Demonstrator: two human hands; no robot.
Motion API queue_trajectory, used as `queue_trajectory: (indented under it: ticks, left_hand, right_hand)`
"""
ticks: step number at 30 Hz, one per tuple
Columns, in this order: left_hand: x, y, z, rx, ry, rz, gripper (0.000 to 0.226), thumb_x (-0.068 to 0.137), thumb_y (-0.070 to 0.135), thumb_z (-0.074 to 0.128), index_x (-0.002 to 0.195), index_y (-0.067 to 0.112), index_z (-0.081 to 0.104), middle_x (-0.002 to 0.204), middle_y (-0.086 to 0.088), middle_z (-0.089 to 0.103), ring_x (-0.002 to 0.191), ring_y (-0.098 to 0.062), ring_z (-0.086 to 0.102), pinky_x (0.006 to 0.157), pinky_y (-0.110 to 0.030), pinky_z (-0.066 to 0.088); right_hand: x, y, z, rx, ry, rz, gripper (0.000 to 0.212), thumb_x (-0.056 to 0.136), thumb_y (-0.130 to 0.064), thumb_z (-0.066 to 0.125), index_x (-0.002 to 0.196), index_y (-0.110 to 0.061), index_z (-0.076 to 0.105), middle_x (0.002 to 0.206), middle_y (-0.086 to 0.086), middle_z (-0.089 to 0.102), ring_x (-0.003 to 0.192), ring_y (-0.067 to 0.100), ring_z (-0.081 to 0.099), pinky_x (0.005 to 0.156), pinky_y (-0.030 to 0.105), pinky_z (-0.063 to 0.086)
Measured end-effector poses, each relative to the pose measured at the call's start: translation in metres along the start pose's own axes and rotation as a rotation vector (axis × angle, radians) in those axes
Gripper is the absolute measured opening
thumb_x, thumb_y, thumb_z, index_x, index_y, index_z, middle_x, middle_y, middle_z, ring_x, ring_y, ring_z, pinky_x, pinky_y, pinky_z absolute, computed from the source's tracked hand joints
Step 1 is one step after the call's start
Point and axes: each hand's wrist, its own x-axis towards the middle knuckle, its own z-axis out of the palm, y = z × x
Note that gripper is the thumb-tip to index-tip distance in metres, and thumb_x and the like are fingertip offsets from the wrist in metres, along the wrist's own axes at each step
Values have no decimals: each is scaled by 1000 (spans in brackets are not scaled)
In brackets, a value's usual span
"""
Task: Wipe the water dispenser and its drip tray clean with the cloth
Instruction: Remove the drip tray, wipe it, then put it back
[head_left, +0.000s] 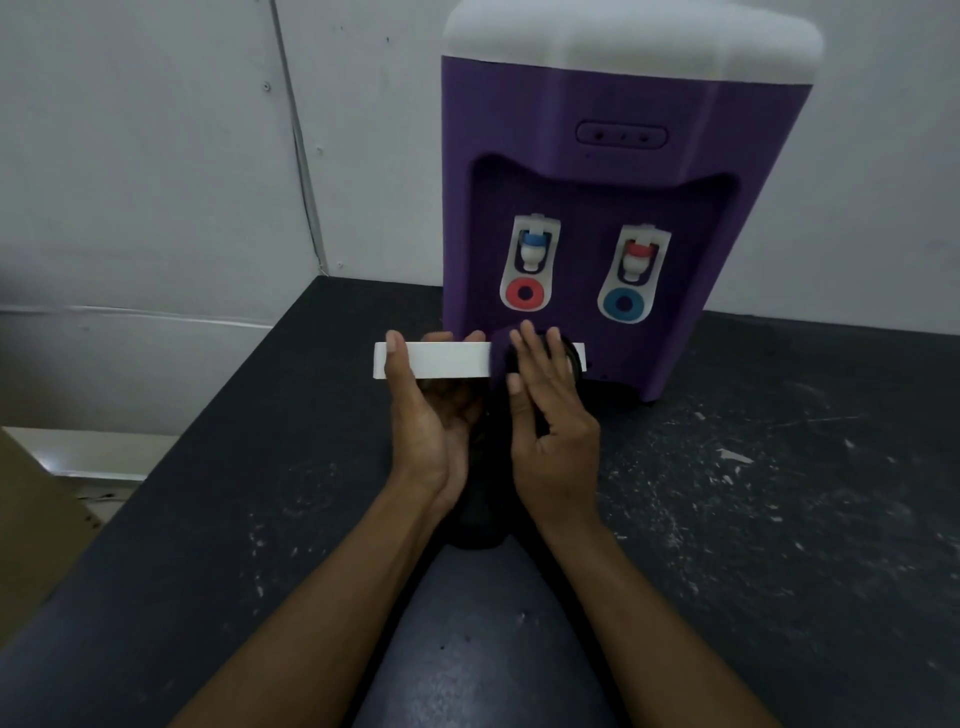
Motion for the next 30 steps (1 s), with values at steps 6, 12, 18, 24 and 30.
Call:
queue_trajectory:
  ticks: [6,12,18,24,30]
  left_hand:
    - [-4,2,-2,-75,-45,-16,85,84,88,30,117,17,63,133,-18,65,118,-26,65,95,-35,53]
    - [-4,-3,2,-46,-88,-48,74,94,75,31,118,13,63,118,-12,66,113,-25,61,101,-37,48]
    - [-5,-9,2,-22,-132,-95,68,97,69,34,101,20,80,104,-7,76,101,-18,73,81,-25,57]
    - [0,-3,-1,-119,0,-147,73,94,71,37,115,12,75,118,-12,73,114,-23,69,88,-30,57]
    - [9,15,-6,-277,-14,-147,55,96,63,33,90,18,64,111,-10,70,83,-19,67,79,-33,52]
  right_hand:
    - [-1,-8,4,39,34,32,40,104,-4,56,144,-3,54,153,6,52,153,23,35,124,53,32]
    - [-5,-15,5,38,-20,-11,41,103,-4,56,144,-3,55,154,8,51,154,27,33,123,56,31]
    - [-3,-26,16,-79,-149,-241,43,98,1,56,140,-5,60,151,7,55,150,24,39,122,49,33]
    - [4,-9,4,-186,-237,-349,44,102,-1,56,145,-13,57,154,2,53,153,24,36,123,47,31]
    - [4,7,-11,-140,-190,-211,47,101,3,61,145,-11,57,155,2,52,153,22,34,125,42,32]
